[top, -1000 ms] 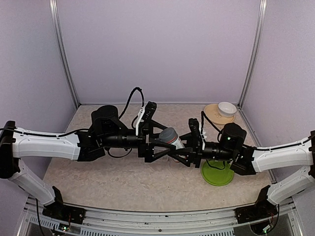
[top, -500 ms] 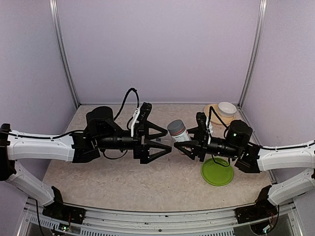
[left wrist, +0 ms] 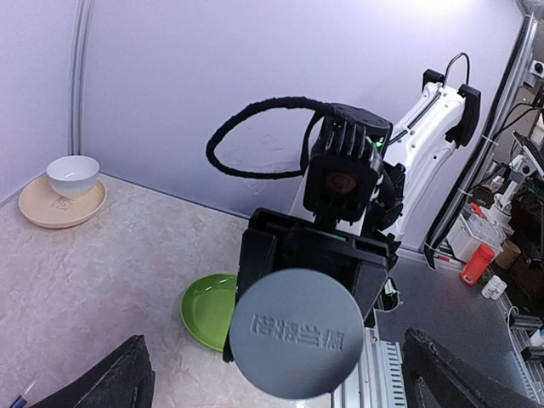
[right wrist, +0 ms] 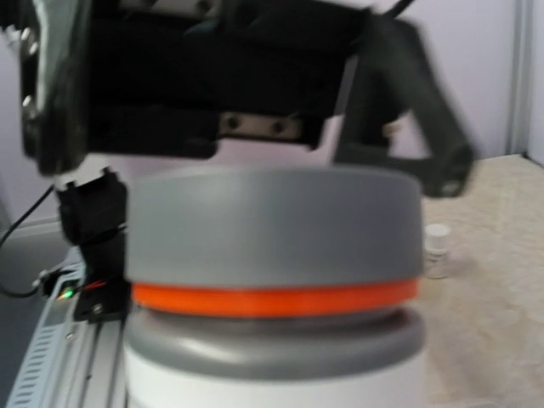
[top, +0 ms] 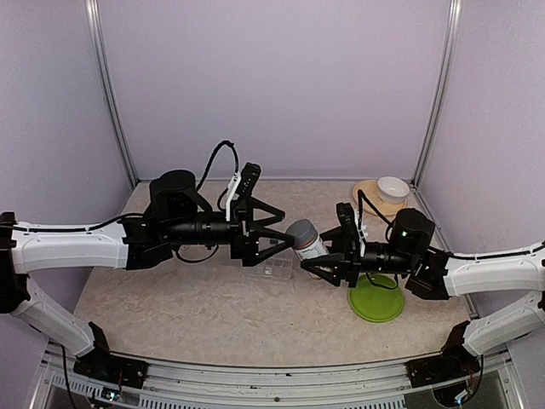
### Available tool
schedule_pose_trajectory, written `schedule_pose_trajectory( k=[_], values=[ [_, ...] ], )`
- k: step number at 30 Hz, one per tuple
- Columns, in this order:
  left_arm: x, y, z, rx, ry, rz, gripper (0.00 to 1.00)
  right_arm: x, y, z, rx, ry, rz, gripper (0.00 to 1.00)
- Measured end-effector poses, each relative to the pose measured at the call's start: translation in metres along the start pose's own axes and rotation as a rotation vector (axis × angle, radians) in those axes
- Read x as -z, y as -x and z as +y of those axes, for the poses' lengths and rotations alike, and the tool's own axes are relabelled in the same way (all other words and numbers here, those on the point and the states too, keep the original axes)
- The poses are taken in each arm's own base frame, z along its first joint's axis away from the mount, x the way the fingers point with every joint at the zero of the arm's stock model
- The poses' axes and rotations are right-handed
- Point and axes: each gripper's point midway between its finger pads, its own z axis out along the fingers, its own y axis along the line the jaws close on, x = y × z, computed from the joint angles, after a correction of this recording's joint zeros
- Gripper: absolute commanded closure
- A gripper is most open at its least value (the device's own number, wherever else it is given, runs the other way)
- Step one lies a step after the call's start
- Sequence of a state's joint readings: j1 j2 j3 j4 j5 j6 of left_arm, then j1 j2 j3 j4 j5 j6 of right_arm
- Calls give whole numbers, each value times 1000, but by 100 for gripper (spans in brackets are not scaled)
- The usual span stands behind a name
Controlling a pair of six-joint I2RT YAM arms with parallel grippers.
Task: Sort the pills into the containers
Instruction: Unscrew the lid of the pill bottle from the pill bottle.
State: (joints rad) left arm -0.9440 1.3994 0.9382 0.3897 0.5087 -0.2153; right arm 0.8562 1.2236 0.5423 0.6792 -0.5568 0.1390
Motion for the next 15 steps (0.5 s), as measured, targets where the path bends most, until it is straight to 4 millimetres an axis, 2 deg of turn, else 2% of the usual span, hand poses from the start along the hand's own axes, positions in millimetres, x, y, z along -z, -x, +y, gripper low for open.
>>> schedule_pose_trajectory(
  k=[8,15],
  values=[
    [-17,-6,-6,-2,-71,46,2,-2,-9,11,-12,76,24,79],
    [-21,-8,-12,-15,-99,69,14,-2,-9,13,-6,86,24,79]
  ],
)
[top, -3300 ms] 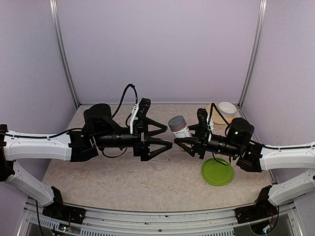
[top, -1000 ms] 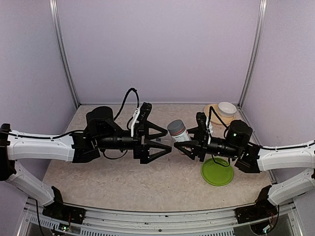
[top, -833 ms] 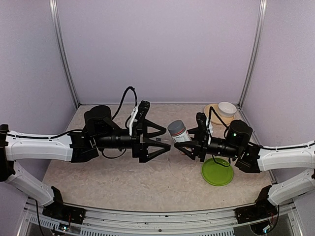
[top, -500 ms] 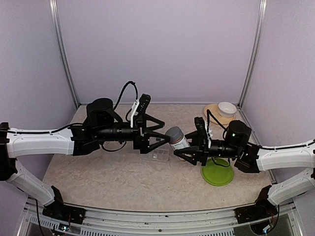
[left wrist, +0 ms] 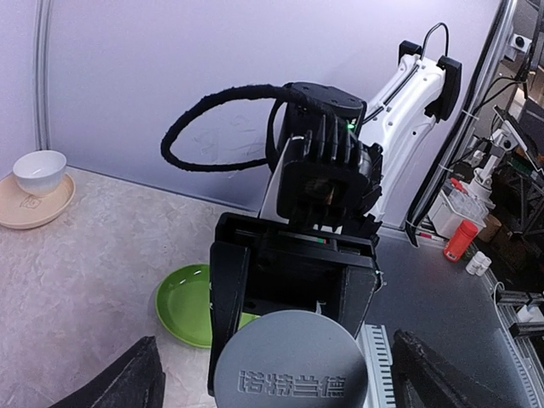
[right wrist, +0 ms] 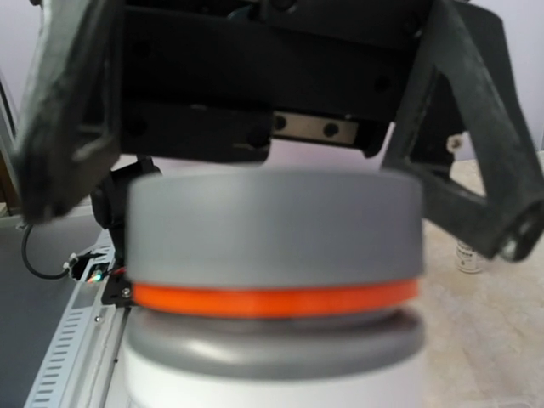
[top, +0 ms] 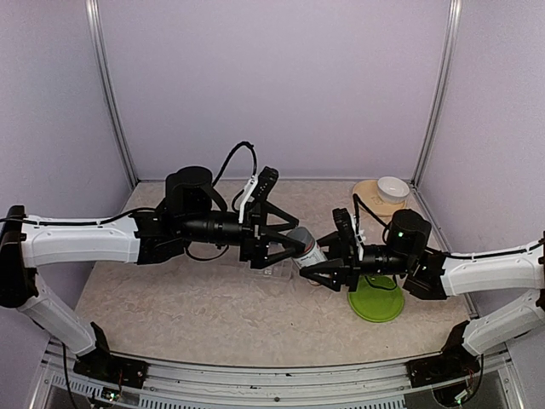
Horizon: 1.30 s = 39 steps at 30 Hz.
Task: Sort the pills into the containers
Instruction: Unscrew the lid of the pill bottle from the pill bottle.
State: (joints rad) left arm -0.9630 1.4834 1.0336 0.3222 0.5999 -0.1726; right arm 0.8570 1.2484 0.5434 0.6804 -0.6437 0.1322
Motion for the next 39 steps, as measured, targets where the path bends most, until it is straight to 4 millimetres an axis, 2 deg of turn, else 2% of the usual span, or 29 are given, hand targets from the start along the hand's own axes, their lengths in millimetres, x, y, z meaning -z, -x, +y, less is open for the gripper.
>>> schedule_pose_trajectory(
  k=[5,9,14,17,24,39],
  values=[
    [-1,0,0,-7,-2,4,25,-1,-1,-1,2,2,5,79],
    [-1,-3,0,-6,-4,12,29,-2,-3,-1,3,3,7,79],
    [-3,-7,0,-2,-14,22,42,-2,-3,-1,5,0,8,79],
    [-3,-7,-1,-2,-20,25,47,-2,-3,-2,6,-4,8,79],
    [-3,-7,1,21,-7,23,50,-2,-3,-6,17,-26,7,80],
    [-5,-12,26,197,157,41,51,3,-13,-26,75,-169,17,83]
  ],
)
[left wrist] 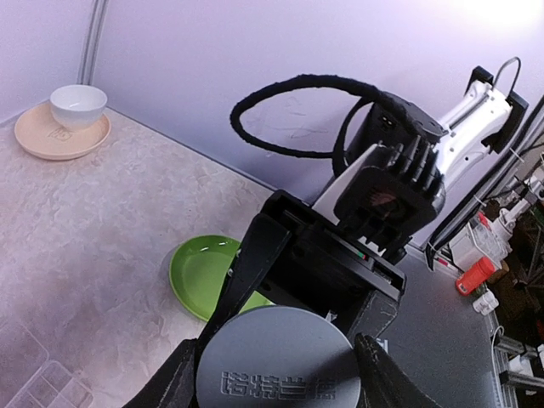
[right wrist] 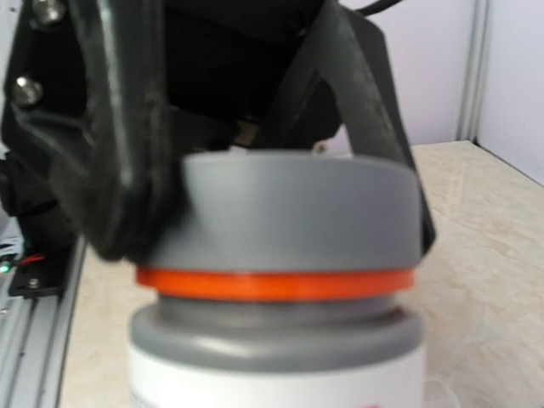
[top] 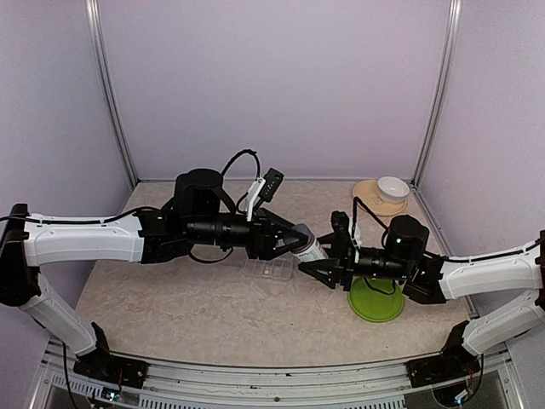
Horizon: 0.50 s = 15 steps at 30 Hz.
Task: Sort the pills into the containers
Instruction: Unscrew the lid of the pill bottle from the pill bottle.
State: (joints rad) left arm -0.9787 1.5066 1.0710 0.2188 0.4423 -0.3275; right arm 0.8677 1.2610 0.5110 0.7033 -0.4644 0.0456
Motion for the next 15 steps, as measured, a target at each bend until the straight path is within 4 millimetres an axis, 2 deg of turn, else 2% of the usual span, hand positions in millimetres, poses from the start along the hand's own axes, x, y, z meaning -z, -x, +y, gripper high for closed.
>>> schedule_pose_trajectory(
  k=[15],
  values=[
    [-3,-5,19,215,134,-16,52,2,-15,-16,64,-123,19,83]
  ],
)
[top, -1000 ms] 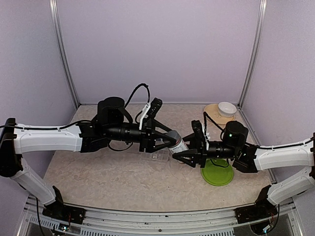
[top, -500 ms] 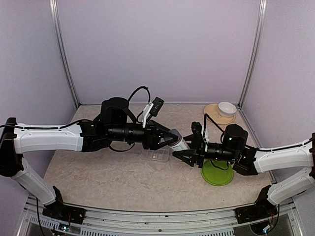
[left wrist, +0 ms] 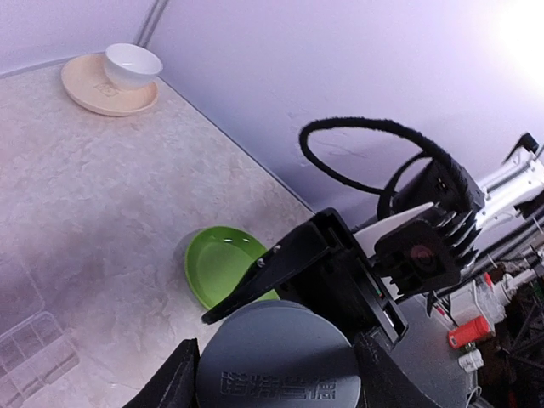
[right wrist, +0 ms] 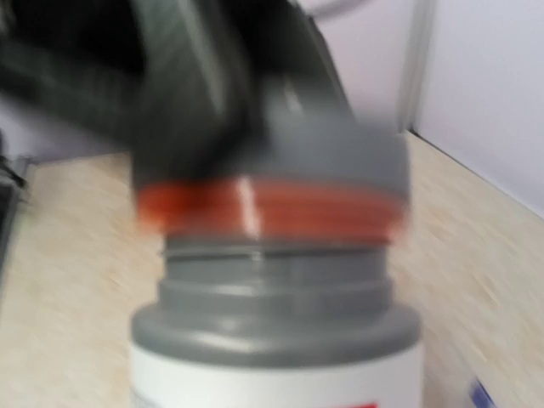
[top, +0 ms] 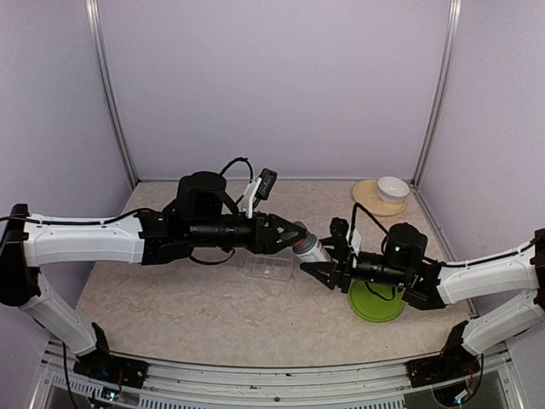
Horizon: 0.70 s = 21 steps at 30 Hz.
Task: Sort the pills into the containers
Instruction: Unscrew the lid of the pill bottle from the pill bottle, then place the lid of the pill bottle at the center of the board.
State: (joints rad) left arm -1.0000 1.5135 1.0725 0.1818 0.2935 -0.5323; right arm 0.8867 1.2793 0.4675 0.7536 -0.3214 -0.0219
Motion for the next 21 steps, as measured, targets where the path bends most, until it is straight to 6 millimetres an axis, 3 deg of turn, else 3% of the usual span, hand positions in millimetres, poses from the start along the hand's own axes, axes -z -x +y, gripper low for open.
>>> schedule_pose_trajectory(
  k=[6,13,16,21],
  values=[
    [12,15,36,42,163,-58,53,5,-19,-22,-13,-110,48,83],
    [19,17,45,40,235,-87,52,5,-22,-28,-17,-145,58,83],
    [28,12,55,43,249,-104,52,5,-24,-28,-19,-148,64,83],
    [52,-8,94,81,287,-139,52,2,-37,-27,-36,-141,95,83]
  ],
)
